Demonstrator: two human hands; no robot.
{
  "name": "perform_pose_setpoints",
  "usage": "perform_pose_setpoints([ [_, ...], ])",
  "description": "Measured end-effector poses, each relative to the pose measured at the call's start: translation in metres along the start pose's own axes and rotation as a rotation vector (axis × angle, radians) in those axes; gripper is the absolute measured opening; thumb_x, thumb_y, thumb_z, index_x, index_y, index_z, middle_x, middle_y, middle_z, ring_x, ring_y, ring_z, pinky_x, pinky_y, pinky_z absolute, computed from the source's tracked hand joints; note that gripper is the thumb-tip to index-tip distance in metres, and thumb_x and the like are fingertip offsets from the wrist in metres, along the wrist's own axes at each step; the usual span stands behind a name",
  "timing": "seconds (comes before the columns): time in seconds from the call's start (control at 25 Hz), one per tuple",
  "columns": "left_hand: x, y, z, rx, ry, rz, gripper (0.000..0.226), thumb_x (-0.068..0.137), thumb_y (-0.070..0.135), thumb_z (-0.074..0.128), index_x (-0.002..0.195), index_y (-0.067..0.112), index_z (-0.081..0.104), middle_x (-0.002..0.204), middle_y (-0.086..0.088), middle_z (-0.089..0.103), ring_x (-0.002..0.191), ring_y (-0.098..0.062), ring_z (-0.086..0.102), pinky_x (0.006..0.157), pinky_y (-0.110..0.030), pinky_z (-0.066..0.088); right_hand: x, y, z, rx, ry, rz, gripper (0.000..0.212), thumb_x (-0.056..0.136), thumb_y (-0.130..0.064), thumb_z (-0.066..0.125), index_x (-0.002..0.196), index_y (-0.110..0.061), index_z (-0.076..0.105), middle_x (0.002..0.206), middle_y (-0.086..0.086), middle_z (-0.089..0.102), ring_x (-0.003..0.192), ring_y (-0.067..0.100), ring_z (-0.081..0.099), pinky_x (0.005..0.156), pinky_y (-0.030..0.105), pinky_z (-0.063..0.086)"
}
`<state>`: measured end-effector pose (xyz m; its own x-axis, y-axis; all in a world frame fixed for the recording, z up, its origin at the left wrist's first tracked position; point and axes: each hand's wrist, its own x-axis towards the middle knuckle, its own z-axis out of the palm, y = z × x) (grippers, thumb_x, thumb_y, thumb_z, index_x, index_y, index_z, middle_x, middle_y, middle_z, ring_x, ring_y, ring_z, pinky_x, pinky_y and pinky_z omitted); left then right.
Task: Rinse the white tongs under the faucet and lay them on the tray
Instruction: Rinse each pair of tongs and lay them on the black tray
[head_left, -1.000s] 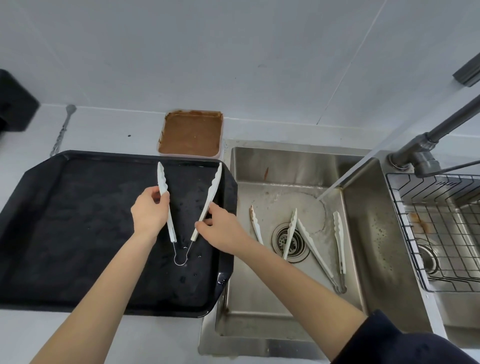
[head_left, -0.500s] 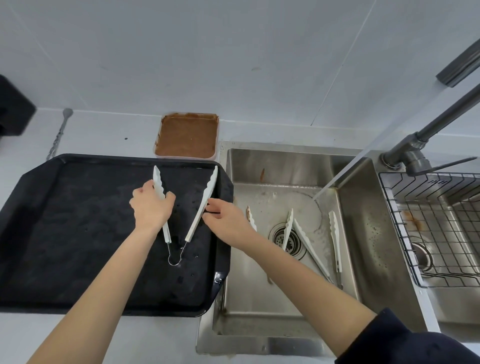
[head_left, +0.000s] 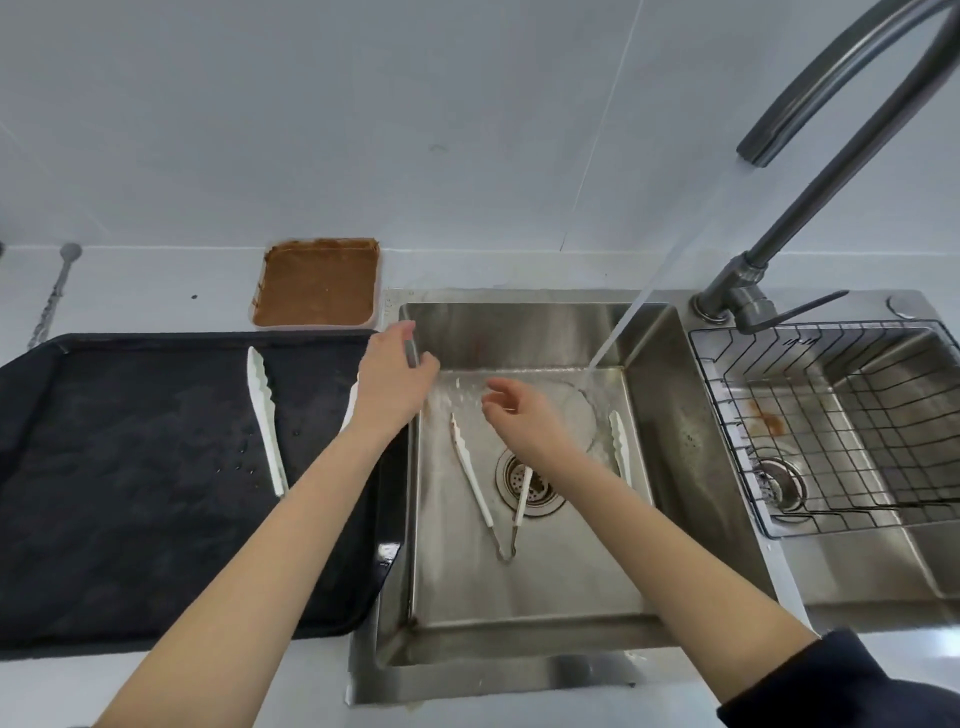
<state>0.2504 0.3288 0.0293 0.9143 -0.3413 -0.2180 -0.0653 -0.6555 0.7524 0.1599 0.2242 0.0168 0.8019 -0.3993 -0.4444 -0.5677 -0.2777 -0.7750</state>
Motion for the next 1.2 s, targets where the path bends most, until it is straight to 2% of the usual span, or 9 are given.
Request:
perform_pose_setpoints([
  [0.16,-0.007,0.021,0.046,0.015,-0.129,0.033,0.048,0.091,0.012,0.047,0.138,0.008,0.037,0.139,-0.012,0.047,0.125,-0.024,0.047,0.102,-0.03,0.035,-0.001,0.035,-0.034,-0.01,0.071,0.104,0.045,0.094,-0.015,0.043,0.138,-0.011,0.041,0.133,0.01,0.055,0.118,0.025,0.054,0.093,0.025,0.038],
  [0.36,-0.015,0.026,0.103,0.033,-0.266,-0.077,0.046,0.091,0.013,0.047,0.135,0.005,0.04,0.139,-0.012,0.048,0.126,-0.026,0.047,0.104,-0.032,0.036,0.001,0.085,-0.072,-0.061,0.092,0.252,0.046,0.092,-0.016,0.044,0.138,-0.011,0.04,0.122,0.009,0.059,0.11,0.024,0.055,0.097,0.03,0.041],
  [0.48,-0.02,0.025,0.137,0.055,-0.348,-0.15,0.047,0.091,0.015,0.047,0.135,0.003,0.038,0.135,-0.013,0.05,0.123,-0.028,0.049,0.099,-0.03,0.038,0.006,0.116,-0.086,-0.09,0.074,0.327,0.049,0.093,-0.017,0.044,0.14,-0.009,0.037,0.138,0.012,0.05,0.123,0.027,0.05,0.099,0.029,0.039],
  [0.56,-0.023,0.022,0.157,0.047,-0.407,-0.21,0.039,0.091,0.014,0.046,0.129,0.006,0.044,0.108,-0.002,0.059,0.108,-0.023,0.052,0.085,-0.026,0.041,0.009,0.134,-0.092,-0.111,0.046,0.37,0.05,0.094,-0.018,0.043,0.142,-0.008,0.034,0.143,0.014,0.045,0.128,0.028,0.046,0.1,0.029,0.037],
  [0.6,-0.023,0.018,0.169,0.046,-0.426,-0.243,0.028,0.091,0.014,0.046,0.118,0.012,0.05,0.088,0.006,0.055,0.095,-0.019,0.051,0.072,-0.022,0.041,0.011,0.142,-0.094,-0.112,0.032,0.389,0.051,0.094,-0.018,0.043,0.143,-0.008,0.033,0.144,0.015,0.044,0.128,0.028,0.045,0.1,0.029,0.037],
  [0.68,-0.023,0.011,0.188,0.05,-0.467,-0.291,0.009,0.09,0.015,0.048,0.094,0.016,0.055,0.075,0.005,0.051,0.078,-0.016,0.05,0.056,-0.012,0.036,0.015,0.155,-0.096,-0.127,0.018,0.422,0.051,0.094,-0.018,0.042,0.143,-0.007,0.031,0.143,0.015,0.044,0.126,0.029,0.047,0.098,0.028,0.039],
  [0.84,-0.023,-0.003,0.219,-0.062,-0.521,-0.44,0.026,0.087,0.016,0.05,0.11,0.006,0.059,0.103,-0.007,0.06,0.094,-0.017,0.052,0.076,-0.02,0.034,0.027,0.177,-0.095,-0.179,-0.032,0.461,0.051,0.095,-0.018,0.041,0.141,-0.001,0.028,0.145,0.018,0.039,0.131,0.033,0.04,0.101,0.031,0.036],
  [1.04,-0.02,-0.016,0.238,-0.135,-0.572,-0.575,0.042,0.086,0.017,0.051,0.126,0.005,0.051,0.125,-0.009,0.059,0.115,-0.025,0.055,0.084,-0.023,0.038,0.04,0.197,-0.089,-0.179,-0.06,0.526,0.048,0.094,-0.018,0.041,0.138,-0.001,0.032,0.142,0.021,0.041,0.129,0.034,0.041,0.102,0.033,0.037],
  [1.2,-0.018,-0.026,0.243,-0.288,-0.561,-0.655,0.041,0.086,0.015,0.053,0.126,0.01,0.049,0.112,-0.002,0.059,0.1,-0.019,0.056,0.071,-0.023,0.045,0.048,0.2,-0.081,-0.193,-0.075,0.526,0.044,0.094,-0.017,0.042,0.136,-0.004,0.039,0.139,0.019,0.045,0.126,0.032,0.046,0.1,0.03,0.039],
])
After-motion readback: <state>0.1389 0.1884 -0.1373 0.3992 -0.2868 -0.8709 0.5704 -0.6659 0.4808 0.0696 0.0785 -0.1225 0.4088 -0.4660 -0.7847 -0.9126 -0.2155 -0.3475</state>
